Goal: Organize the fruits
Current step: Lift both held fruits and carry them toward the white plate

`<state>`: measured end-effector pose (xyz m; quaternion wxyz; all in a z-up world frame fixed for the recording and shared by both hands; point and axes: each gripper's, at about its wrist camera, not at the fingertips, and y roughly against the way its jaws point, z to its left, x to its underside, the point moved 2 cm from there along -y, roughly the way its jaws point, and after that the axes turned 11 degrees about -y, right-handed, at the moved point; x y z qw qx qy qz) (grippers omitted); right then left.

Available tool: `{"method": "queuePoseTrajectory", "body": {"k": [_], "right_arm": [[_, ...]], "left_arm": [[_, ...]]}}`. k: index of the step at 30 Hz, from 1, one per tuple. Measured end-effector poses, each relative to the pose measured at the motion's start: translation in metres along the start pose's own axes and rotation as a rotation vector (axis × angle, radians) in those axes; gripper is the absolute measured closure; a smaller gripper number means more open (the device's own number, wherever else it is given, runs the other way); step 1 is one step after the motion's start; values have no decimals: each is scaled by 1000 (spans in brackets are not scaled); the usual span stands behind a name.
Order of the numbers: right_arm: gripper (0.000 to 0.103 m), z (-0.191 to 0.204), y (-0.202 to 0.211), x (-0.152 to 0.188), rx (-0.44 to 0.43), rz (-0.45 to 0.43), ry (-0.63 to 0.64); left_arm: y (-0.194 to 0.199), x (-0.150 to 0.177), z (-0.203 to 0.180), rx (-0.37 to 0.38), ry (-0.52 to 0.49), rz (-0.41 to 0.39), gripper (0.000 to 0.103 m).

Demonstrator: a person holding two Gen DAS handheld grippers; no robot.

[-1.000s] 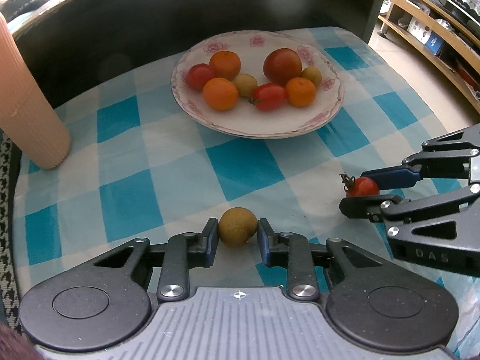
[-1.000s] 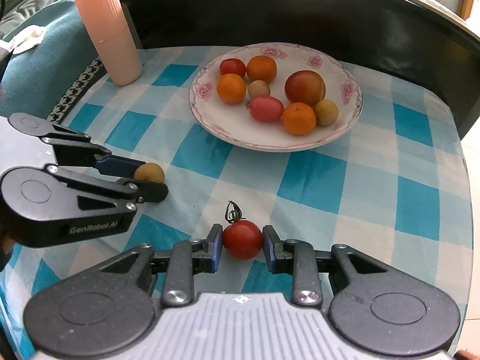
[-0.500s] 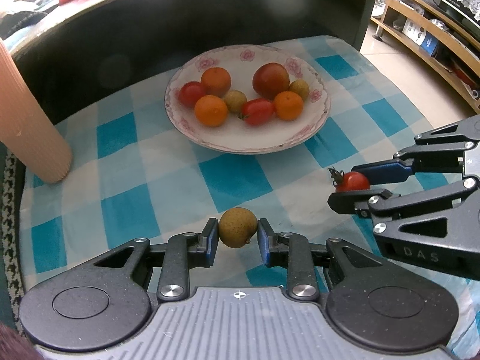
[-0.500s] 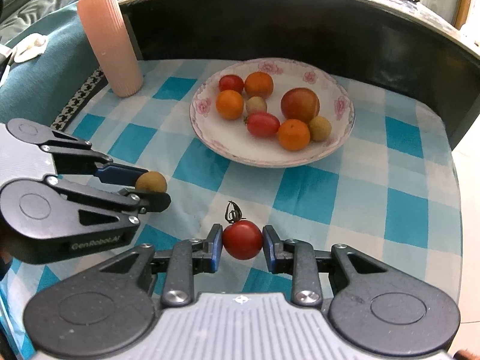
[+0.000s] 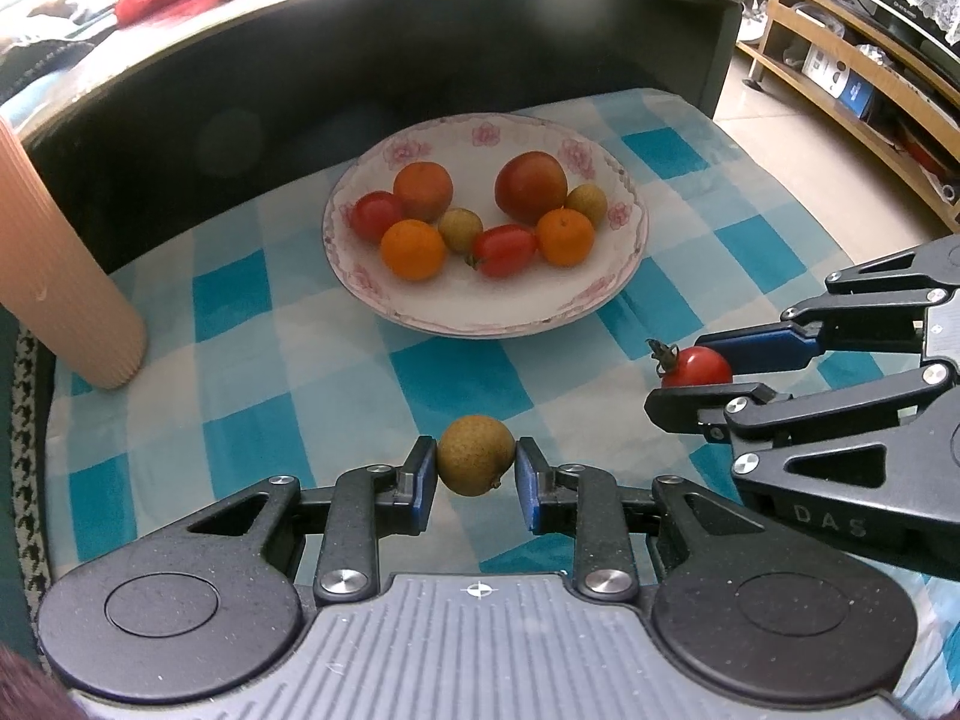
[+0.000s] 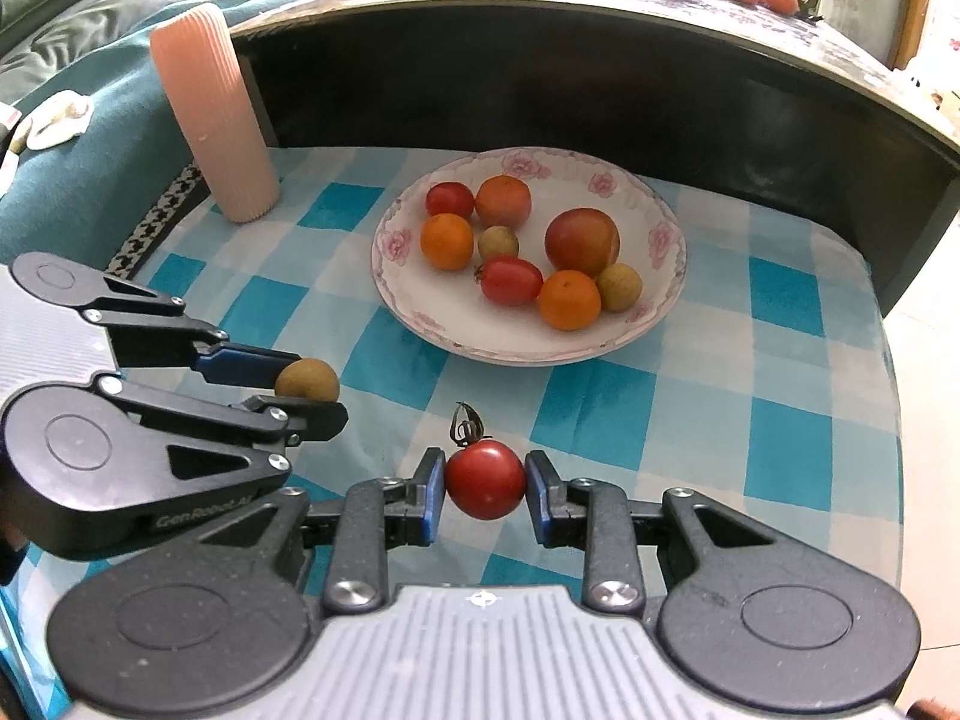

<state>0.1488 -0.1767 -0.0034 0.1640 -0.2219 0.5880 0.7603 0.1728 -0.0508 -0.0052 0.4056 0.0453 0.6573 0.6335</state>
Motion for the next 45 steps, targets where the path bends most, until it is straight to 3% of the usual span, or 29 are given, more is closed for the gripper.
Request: {"method": "queuePoseTrajectory", "body": {"k": [33, 45], "right_arm": [[59, -10, 12, -33, 14, -105, -84], [59, -27, 0, -57, 48, -132, -112]], "left_arm": [[13, -48, 12, -27, 58, -116, 69], [-7, -72, 21, -32, 81, -128, 69]]}}
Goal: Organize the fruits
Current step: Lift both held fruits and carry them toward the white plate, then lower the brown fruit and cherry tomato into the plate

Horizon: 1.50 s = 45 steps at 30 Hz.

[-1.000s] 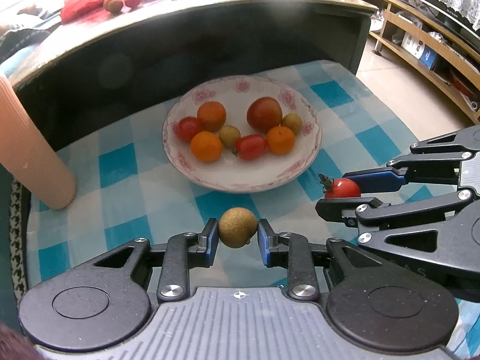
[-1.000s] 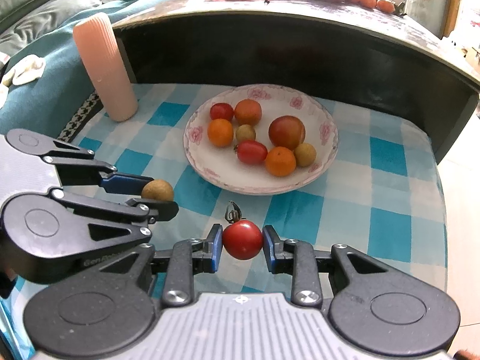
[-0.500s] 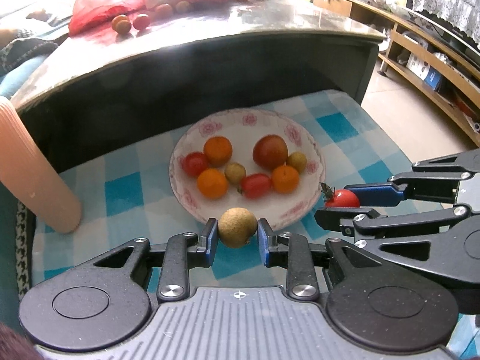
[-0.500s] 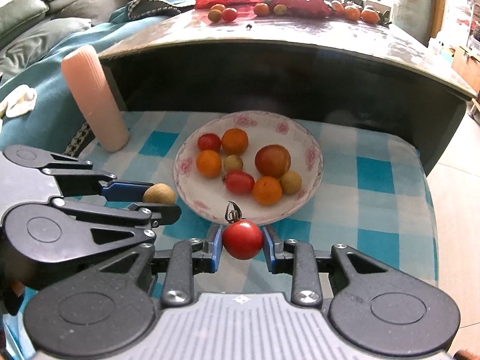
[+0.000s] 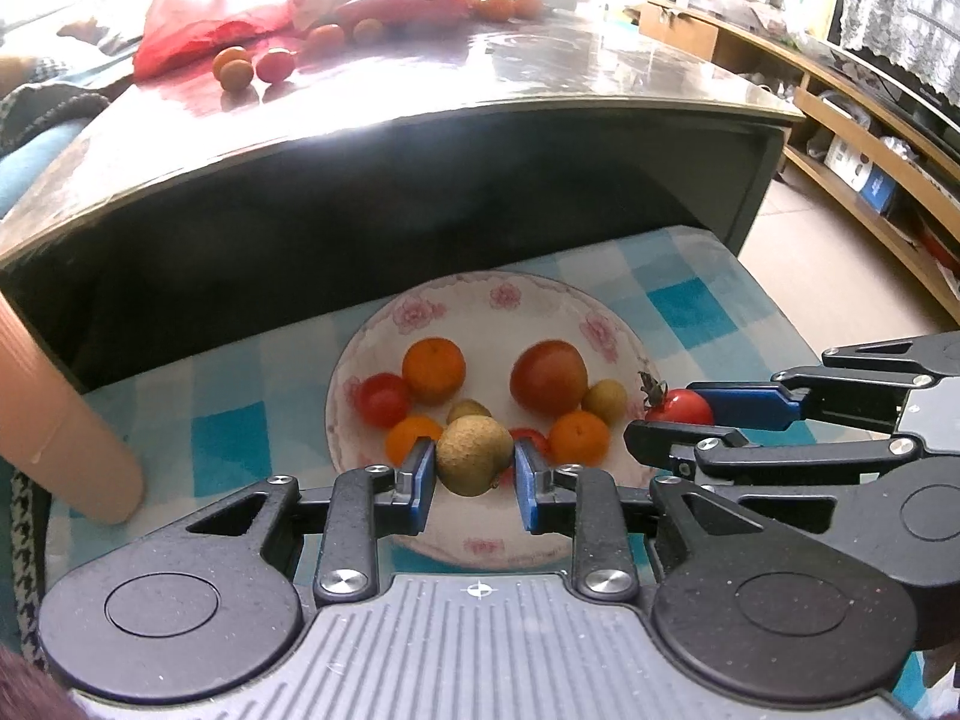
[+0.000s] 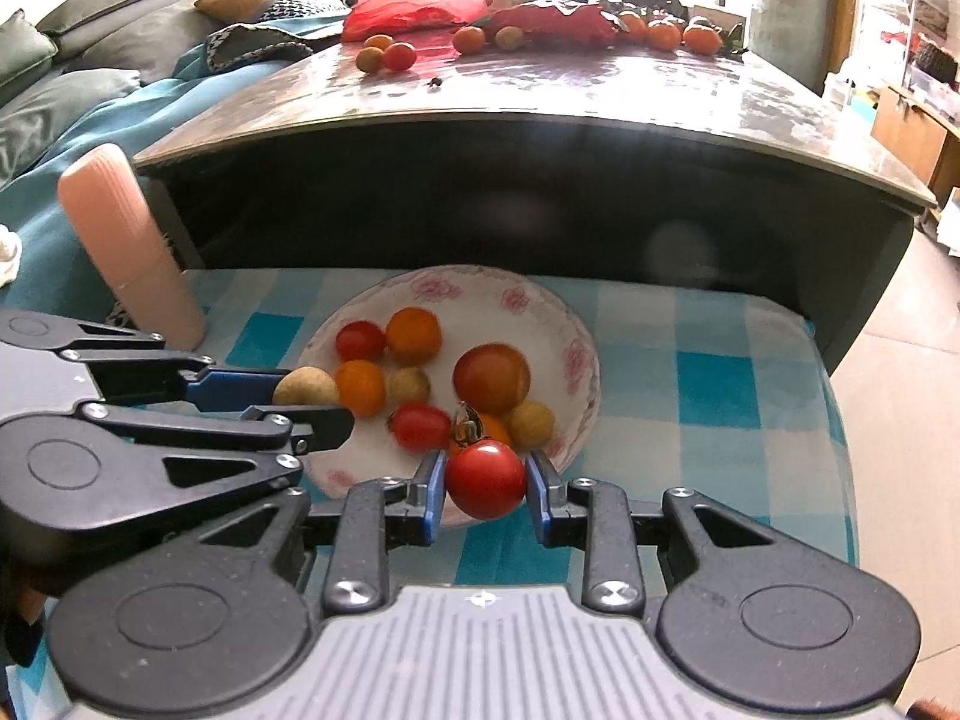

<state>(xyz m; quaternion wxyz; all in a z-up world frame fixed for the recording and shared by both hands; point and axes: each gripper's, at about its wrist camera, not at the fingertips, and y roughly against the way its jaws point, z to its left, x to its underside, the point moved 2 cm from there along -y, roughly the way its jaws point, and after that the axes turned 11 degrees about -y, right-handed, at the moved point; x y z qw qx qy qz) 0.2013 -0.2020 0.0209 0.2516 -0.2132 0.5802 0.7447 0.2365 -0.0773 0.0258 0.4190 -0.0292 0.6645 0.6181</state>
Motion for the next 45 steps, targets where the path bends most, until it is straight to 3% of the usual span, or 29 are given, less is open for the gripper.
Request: {"method": "queuePoseTrajectory", "body": {"k": [9, 45], "right_arm": [[59, -9, -19, -15, 1, -21, -14], [59, -9, -51, -18, -11, -64, -26]], "left_arm": [[-17, -10, 4, 4, 17, 4, 69], [-42, -9, 20, -31, 46, 22, 68]]}}
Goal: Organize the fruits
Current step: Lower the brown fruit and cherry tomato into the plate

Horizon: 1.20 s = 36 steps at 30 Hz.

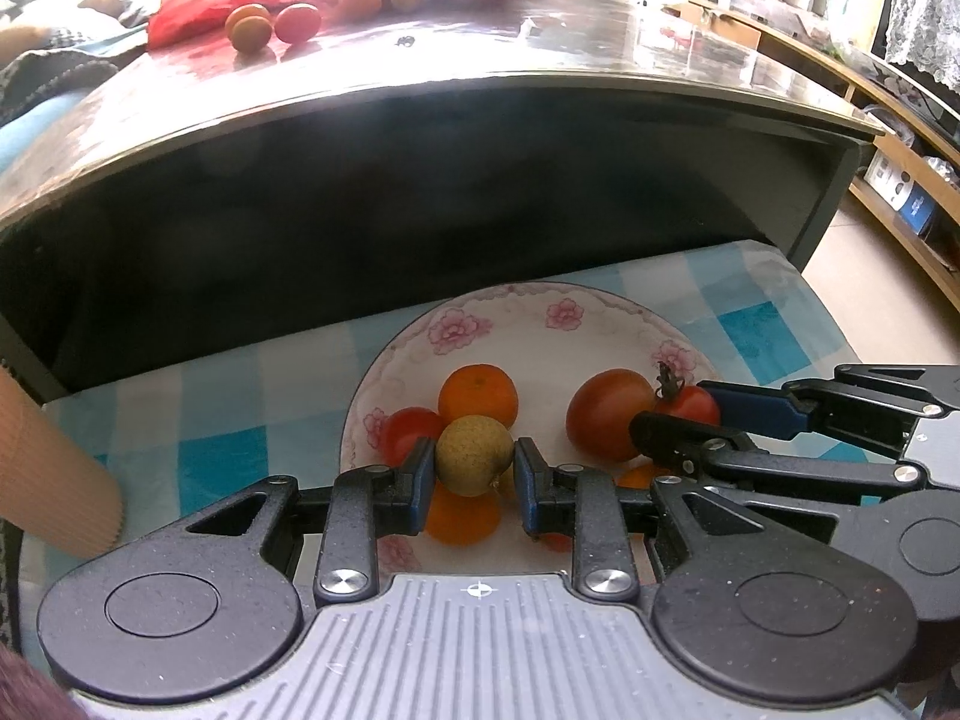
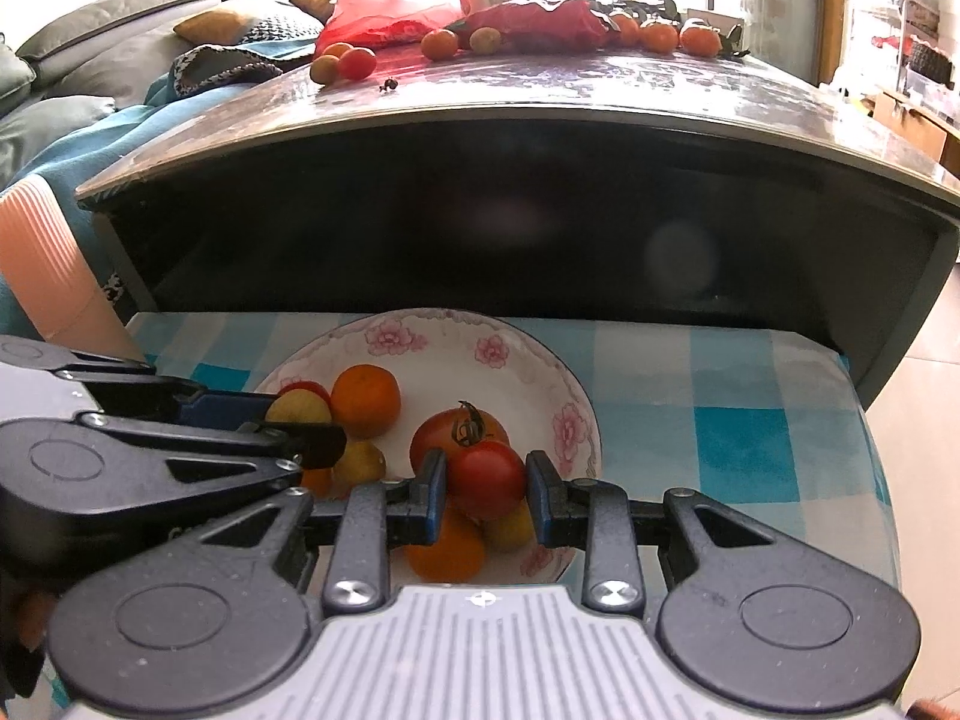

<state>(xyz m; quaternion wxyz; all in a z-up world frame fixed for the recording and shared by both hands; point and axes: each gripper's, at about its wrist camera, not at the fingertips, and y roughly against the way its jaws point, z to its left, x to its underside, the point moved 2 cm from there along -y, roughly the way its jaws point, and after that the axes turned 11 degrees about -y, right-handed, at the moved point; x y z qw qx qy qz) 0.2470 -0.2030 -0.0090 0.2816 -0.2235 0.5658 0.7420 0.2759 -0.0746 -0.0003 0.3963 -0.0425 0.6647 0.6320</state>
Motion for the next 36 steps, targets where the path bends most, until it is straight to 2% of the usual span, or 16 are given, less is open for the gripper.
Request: {"method": "queuePoseTrajectory", "body": {"k": [18, 27, 36], "right_arm": [[58, -1, 1, 1, -4, -6, -7], [58, -4, 1, 0, -5, -3, -15], [58, -10, 2, -2, -30, -2, -62]], "left_arm": [[-1, -1, 0, -5, -1, 0, 66], [-1, -1, 0, -6, 3, -3, 61], [3, -2, 3, -17, 18, -13, 51]]}}
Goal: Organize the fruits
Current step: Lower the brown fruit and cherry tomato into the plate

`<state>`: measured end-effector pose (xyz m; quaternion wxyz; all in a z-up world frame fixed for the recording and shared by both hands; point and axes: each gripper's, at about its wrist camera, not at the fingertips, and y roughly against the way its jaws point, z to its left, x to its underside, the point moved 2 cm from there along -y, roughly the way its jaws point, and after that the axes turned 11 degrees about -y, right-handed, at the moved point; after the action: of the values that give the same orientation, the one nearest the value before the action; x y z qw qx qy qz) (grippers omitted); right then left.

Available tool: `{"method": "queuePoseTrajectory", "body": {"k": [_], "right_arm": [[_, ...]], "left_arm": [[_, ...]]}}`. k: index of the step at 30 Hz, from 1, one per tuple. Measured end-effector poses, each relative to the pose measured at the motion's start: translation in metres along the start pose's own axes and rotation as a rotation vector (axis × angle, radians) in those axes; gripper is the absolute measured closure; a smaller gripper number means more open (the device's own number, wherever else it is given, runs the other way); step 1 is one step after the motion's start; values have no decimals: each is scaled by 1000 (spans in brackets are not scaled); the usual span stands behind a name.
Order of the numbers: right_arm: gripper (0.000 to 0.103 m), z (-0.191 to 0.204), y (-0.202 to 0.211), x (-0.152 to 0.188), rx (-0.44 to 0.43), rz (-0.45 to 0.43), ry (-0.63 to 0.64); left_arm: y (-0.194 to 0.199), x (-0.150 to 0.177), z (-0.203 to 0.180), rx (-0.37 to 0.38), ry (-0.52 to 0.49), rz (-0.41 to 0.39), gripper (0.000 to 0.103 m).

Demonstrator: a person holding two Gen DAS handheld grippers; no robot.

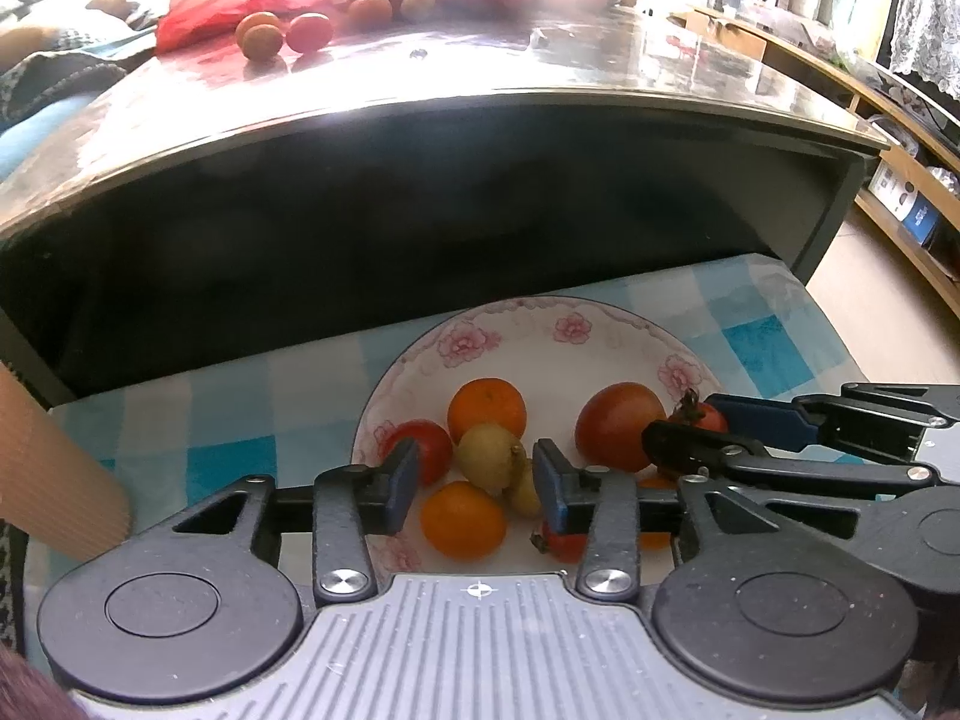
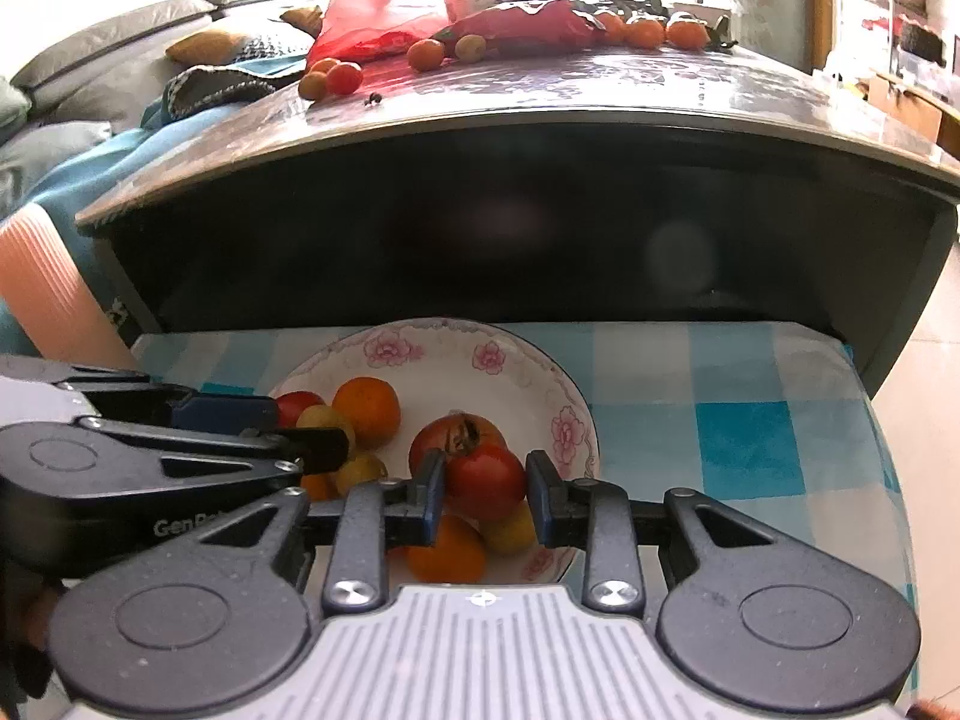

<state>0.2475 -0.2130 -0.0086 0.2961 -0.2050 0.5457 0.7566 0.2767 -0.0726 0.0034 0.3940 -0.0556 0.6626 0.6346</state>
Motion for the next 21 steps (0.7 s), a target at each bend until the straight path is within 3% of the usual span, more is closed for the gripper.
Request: {"method": "queuePoseTrajectory", "body": {"k": [5, 21], "right_arm": [[58, 0, 1, -1, -5, -1, -9], [58, -3, 13, -5, -35, -5, -48]], "left_arm": [[2, -1, 3, -7, 11, -2, 45], [16, -4, 6, -11, 18, -30, 39]]}}
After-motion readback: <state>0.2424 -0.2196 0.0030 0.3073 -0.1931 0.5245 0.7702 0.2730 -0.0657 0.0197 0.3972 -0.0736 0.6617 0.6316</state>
